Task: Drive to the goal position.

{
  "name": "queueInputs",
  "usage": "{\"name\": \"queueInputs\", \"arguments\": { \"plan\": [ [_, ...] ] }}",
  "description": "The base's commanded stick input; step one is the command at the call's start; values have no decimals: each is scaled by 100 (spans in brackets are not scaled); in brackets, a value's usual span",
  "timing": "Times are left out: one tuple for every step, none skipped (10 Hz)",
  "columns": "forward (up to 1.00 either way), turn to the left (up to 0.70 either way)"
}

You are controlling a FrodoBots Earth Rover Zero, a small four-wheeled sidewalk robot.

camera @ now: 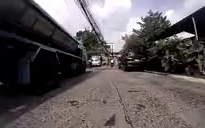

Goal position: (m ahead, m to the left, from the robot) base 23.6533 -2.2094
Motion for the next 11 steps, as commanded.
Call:
{"name": "queueInputs", "arguments": {
  "plan": [
    [70, 0],
    [70, 0],
    [70, 0],
    [70, 0],
    [70, 0],
    [70, 0],
    [70, 0],
    [70, 0],
    [70, 0],
    [70, 0],
    [70, 0]
  ]
}}
